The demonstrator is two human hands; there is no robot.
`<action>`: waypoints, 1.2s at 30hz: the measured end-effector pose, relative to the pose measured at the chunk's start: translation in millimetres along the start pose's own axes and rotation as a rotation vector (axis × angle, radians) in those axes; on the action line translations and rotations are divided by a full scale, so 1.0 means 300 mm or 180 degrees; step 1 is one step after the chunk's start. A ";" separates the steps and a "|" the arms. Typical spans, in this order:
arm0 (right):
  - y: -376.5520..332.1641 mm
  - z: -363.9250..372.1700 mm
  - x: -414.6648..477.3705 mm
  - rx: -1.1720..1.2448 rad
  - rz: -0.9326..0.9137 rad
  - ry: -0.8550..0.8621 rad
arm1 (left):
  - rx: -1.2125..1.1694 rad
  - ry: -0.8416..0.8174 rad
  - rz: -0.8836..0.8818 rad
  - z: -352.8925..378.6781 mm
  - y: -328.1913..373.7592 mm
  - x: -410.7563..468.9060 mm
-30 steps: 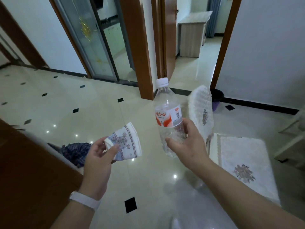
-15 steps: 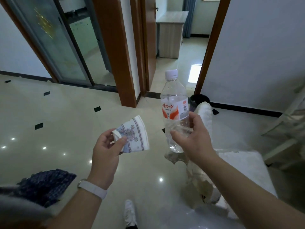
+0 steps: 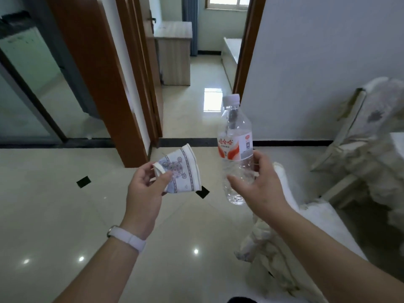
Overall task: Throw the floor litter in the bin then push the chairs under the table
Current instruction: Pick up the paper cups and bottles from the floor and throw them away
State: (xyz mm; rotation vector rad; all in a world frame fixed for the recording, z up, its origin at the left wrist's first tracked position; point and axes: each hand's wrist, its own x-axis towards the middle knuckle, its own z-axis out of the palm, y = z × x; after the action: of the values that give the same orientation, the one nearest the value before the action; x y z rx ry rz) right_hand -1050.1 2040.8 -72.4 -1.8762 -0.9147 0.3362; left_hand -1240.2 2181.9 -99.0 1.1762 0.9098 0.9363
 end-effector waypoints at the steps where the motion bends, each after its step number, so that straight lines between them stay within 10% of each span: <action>1: 0.000 0.008 0.027 -0.0007 0.0024 0.0050 | -0.0006 -0.0085 -0.0009 0.010 0.001 0.043; 36: 0.595 -0.207 1.562 0.0344 0.1128 0.1033 | 0.0613 -0.1131 -0.0324 1.176 -0.107 1.561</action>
State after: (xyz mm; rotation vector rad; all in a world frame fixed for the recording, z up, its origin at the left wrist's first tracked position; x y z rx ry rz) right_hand -616.7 2295.2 -123.8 -1.9176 -0.3393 0.2753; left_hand -745.8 2498.5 -117.4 1.3935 0.7736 0.5419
